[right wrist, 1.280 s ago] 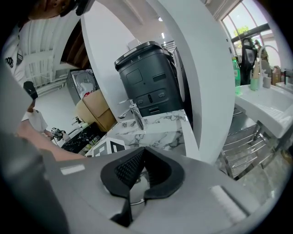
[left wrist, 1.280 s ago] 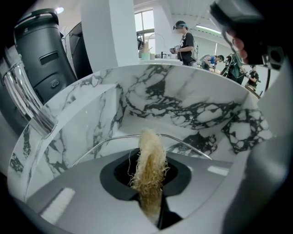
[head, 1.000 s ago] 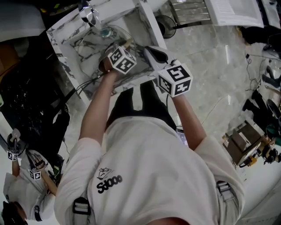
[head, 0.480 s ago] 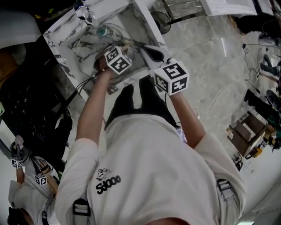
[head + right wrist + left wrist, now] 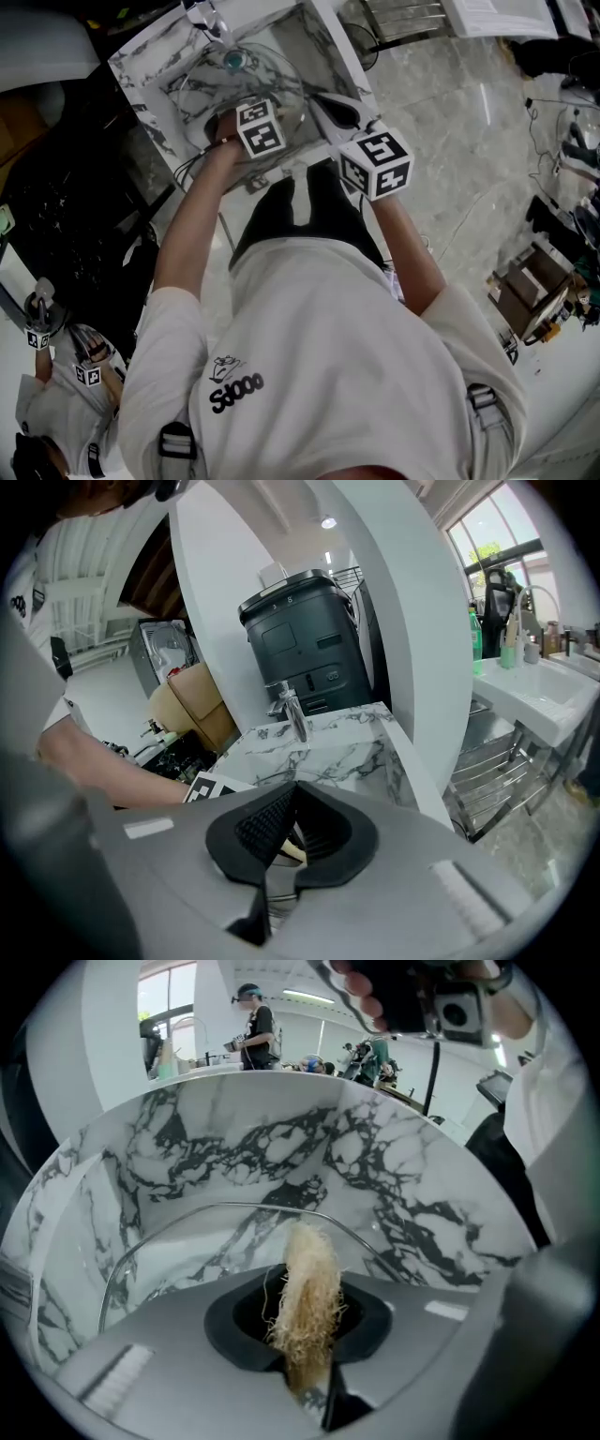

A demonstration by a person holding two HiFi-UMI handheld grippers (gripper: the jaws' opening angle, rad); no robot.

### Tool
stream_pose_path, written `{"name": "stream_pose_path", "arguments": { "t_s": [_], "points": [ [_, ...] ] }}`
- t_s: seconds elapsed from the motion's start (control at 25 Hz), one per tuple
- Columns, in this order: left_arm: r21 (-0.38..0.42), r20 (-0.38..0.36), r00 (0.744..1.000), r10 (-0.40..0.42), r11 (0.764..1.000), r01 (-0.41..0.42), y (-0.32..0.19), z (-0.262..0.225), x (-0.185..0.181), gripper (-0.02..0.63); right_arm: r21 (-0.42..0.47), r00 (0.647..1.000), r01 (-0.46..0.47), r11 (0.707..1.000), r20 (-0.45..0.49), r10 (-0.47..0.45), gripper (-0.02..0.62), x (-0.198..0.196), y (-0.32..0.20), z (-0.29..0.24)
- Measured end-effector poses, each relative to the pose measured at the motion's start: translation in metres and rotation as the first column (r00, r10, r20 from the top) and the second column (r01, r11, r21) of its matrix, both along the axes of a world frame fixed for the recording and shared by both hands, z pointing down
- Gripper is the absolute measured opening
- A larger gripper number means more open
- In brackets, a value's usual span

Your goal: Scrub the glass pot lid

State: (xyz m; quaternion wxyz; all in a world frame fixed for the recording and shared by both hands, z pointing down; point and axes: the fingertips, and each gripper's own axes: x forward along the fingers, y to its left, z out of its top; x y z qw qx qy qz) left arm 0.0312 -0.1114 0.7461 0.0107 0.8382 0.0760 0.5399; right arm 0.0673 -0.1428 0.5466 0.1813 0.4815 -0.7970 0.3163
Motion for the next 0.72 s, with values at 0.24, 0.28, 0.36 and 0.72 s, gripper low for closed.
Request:
{"name": "stream_pose_path", "arguments": {
  "t_s": [0.24,0.28,0.36,0.72],
  "points": [
    [-0.024,0.045,0.99,0.131,0.991,-0.13,0.02,0.0,-0.018,0.063,0.0,1.0,0.007,1.0,0.003,-0.007,0.003,-0.009,0.001,0.002],
    [-0.026,0.046,0.987,0.152,0.988,-0.151,0.025,0.0,-0.021,0.063,0.0,1.0,0.009,1.0,0.003,-0.009,0.003,-0.01,0.001,0.002],
    [-0.029,0.049,0.981,0.186,0.982,-0.185,0.033,-0.001,-0.027,0.063,0.0,1.0,0.013,1.0,0.005,-0.013,0.003,-0.013,0.003,0.002],
    [-0.089,0.089,0.958,0.274,0.96,-0.266,0.059,-0.002,-0.054,0.063,0.011,0.999,0.039,0.999,0.007,-0.039,0.003,-0.024,0.003,0.002]
  ]
}}
